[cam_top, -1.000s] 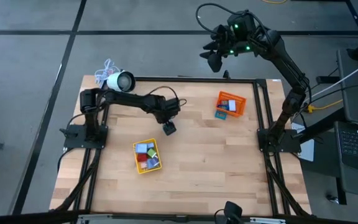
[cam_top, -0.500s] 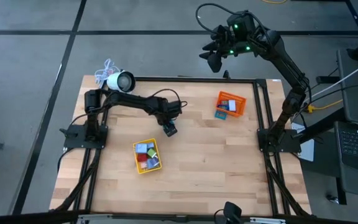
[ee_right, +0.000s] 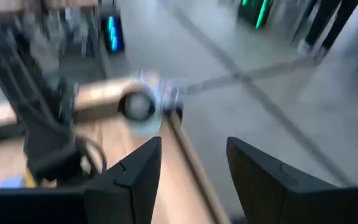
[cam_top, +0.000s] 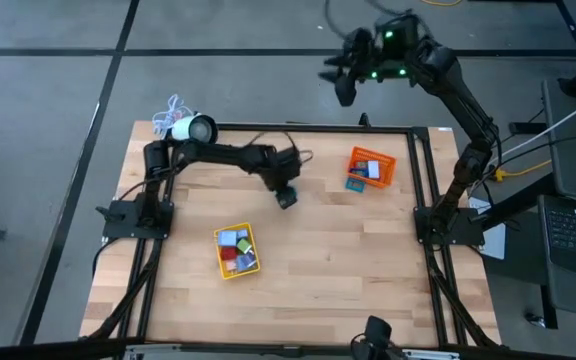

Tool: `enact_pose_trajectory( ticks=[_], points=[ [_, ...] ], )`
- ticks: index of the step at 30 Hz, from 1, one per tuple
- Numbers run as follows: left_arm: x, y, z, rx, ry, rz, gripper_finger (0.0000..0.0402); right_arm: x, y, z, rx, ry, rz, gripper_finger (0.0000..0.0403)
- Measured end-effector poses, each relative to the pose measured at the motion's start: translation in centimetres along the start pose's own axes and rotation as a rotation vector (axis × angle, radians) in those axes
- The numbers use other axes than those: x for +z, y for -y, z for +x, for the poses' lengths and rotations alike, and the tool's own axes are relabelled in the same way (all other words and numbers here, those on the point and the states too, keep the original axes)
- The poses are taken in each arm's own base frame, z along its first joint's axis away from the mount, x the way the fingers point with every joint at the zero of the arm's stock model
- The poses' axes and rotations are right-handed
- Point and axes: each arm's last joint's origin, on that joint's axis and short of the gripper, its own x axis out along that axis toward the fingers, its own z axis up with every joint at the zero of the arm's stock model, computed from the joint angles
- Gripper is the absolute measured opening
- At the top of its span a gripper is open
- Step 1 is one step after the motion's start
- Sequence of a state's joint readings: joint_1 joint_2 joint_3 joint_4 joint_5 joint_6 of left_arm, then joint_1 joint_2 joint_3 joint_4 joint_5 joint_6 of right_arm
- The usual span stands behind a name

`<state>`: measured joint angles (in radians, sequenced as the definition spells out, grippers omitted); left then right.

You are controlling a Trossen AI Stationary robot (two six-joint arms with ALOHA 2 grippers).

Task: Pick & Place Office items
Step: Put the bottom light blue digital timer into the orange bin

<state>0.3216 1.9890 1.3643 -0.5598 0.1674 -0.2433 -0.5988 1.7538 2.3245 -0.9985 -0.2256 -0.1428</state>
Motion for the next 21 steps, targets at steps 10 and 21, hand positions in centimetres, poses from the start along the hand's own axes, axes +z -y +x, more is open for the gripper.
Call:
enact_pose_trajectory(
  ticks=[10, 21],
  points=[
    [7.0, -1.1, -5.3, -0.098, 0.361, 0.031, 0.0130, 3.9, 0.7, -8.1, -0.160, 0.408, -0.016, 0.0187],
    [13.7, -0.6, -2.7, -0.237, 0.476, 0.158, 0.0130, 2.0, -0.5, -18.7, -0.363, 0.414, 0.043, 0.0187]
  ],
)
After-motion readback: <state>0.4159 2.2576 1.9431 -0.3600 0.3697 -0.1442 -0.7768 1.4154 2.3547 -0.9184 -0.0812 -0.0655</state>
